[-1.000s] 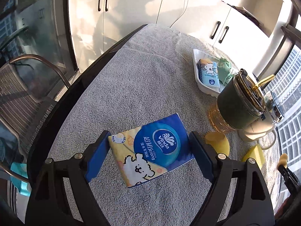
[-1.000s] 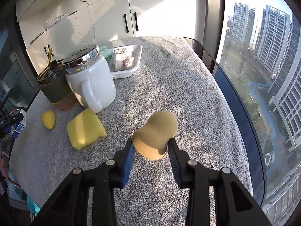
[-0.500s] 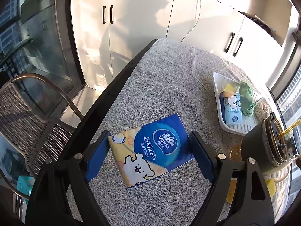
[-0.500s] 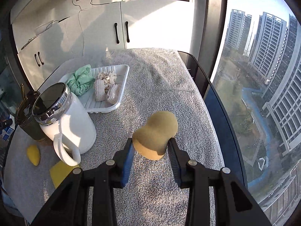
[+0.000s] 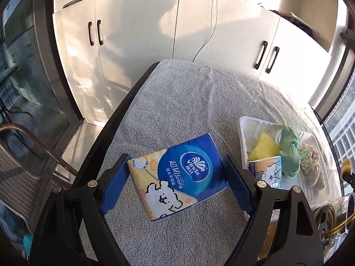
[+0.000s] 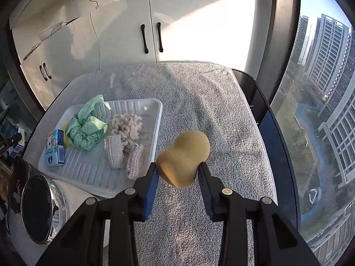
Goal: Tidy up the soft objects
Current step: 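Carry the tissue pack and beige sponge into the white tray and open both tools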
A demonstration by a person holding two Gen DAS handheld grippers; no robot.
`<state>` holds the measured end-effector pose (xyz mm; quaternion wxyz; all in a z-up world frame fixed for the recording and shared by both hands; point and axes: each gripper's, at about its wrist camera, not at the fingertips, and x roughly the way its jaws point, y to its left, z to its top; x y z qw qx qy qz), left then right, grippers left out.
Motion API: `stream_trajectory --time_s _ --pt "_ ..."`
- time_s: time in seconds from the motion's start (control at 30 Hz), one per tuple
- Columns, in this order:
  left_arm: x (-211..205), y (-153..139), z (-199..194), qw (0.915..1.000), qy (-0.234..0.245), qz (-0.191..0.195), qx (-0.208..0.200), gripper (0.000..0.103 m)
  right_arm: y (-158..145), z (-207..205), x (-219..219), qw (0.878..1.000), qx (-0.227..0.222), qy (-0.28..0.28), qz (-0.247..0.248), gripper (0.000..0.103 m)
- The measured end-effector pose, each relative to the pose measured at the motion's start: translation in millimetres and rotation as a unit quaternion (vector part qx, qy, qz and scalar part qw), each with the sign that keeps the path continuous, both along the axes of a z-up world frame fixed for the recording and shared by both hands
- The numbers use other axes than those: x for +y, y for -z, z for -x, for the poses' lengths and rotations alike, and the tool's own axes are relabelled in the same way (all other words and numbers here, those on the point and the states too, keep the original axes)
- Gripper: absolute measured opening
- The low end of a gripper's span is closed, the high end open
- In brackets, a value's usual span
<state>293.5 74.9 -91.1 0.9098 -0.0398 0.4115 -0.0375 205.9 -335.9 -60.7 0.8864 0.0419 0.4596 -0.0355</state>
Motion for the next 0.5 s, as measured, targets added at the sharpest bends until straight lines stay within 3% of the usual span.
stream_trajectory --time_s 0.23,0.4,0.5 --pt "-64.8 -2.0 -49.8 0.9954 0.095 0.017 0.005 0.083 4.4 -56.1 25.5 0.999 0.017 -0.042 -0.022 0.039" --pt "-98.5 8.2 -69.1 0.9899 0.130 0.043 0.039 0.083 9.5 -82.0 41.3 0.997 0.029 -0.057 -0.031 0.039" --pt "-113.5 16.3 -77.3 0.9872 0.146 0.035 0.055 0.083 17.7 -93.5 50.2 0.995 0.043 -0.072 -0.048 0.039"
